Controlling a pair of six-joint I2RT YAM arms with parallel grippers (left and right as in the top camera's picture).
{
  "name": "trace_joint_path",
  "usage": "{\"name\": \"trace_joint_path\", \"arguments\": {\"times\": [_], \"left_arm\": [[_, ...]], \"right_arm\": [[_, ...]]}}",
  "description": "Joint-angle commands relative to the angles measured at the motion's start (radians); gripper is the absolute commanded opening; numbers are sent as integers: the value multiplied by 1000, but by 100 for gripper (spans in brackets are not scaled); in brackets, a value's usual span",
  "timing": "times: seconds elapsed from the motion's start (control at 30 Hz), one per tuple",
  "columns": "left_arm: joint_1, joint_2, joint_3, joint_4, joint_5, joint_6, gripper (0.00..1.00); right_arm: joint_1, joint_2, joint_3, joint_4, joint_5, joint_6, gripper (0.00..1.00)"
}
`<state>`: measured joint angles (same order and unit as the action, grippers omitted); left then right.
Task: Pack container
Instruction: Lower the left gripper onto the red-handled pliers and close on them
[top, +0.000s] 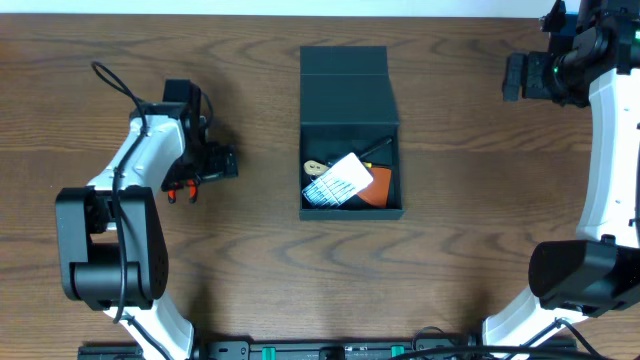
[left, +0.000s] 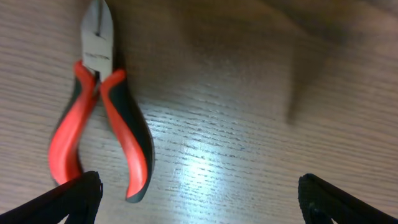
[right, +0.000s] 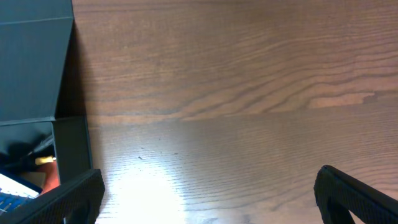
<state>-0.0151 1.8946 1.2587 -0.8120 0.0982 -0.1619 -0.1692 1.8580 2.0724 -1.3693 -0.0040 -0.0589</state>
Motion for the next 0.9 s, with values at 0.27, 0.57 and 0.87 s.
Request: {"name": "trace_joint_path", "arguments": {"times": [0.27,0.57,0.87], "left_arm": [[3,10,-87,59,-3,47,99],[3,10,-102,116,-4,57,98],[3,24,-112,135,-4,56,99]], "right_arm": [[0,-4,-5,-4,0,-10,99],[0,-4,-5,-13,0,-10,99],[0,-4,-5,-15,0,-10,99]]}}
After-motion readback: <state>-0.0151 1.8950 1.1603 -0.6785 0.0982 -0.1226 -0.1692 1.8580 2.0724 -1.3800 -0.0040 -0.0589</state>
